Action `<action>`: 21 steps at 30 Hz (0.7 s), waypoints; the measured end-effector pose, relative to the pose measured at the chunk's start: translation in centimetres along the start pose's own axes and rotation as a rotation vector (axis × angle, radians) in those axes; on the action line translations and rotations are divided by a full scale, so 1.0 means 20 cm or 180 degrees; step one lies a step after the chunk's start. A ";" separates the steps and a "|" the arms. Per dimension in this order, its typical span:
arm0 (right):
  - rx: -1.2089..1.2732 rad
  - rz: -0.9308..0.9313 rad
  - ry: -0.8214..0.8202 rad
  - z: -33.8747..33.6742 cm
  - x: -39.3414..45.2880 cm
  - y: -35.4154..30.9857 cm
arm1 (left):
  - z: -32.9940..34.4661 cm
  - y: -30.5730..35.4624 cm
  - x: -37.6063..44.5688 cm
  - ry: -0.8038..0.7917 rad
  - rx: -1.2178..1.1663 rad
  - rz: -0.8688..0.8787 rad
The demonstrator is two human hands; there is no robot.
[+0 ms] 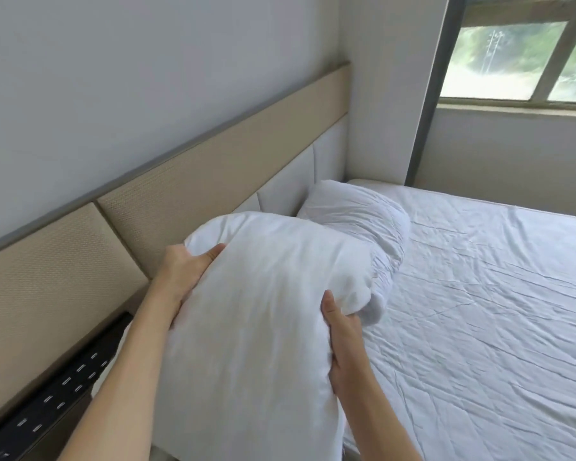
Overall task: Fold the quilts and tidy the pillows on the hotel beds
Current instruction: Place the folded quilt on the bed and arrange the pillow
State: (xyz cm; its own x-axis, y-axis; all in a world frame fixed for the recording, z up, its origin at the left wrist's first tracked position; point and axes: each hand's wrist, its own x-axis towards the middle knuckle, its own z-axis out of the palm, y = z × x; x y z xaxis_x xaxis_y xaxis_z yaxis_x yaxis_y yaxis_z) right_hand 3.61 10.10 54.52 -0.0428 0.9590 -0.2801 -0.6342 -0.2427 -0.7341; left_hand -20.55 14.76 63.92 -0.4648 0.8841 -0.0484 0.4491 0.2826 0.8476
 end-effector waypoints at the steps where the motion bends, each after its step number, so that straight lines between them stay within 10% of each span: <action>1: -0.0054 -0.0067 0.0039 0.01 0.09 -0.06 | 0.05 0.05 0.08 0.0000 -0.0058 0.0046; 21: -0.1523 -0.0521 0.1620 -0.32 2.34 -0.61 | 1.74 0.35 2.16 -0.1032 -0.0097 0.0373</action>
State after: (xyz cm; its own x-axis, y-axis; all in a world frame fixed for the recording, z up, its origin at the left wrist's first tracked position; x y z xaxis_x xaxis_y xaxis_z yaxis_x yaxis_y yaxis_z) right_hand 14.29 57.00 46.47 0.4632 0.8298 -0.3113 -0.1887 -0.2509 -0.9495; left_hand -10.93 67.84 49.42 -0.1427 0.9835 -0.1110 0.4600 0.1652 0.8724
